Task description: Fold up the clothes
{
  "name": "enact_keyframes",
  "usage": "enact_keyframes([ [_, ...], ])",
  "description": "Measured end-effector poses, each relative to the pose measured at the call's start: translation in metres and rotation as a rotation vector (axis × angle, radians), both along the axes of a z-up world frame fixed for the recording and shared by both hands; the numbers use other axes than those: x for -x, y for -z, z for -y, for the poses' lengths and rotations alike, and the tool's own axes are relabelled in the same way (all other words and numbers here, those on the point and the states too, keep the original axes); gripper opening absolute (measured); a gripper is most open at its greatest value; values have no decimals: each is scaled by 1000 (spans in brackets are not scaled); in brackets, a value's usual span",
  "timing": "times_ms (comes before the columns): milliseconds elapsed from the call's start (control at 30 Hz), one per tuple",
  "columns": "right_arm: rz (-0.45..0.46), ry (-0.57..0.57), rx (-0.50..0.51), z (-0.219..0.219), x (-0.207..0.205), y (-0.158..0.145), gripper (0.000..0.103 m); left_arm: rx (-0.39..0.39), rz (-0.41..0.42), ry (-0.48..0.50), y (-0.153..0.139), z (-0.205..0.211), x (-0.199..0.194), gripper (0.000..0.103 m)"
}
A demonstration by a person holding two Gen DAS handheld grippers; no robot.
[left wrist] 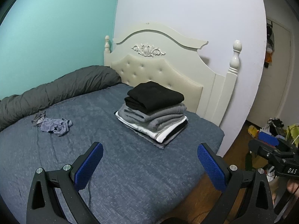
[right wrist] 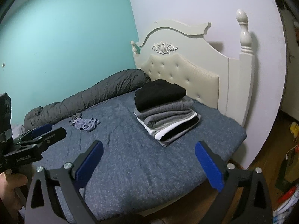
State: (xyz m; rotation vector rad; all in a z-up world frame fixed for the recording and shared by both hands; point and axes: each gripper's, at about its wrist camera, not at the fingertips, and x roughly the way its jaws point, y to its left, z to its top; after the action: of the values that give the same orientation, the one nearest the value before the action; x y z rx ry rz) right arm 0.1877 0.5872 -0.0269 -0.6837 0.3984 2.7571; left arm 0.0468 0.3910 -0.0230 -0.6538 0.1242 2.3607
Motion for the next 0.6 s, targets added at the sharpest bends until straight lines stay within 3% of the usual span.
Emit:
enact_keyframes([
  [600, 17, 27, -10, 0, -17, 22, 99, 17, -14, -17, 13, 8, -19, 103],
])
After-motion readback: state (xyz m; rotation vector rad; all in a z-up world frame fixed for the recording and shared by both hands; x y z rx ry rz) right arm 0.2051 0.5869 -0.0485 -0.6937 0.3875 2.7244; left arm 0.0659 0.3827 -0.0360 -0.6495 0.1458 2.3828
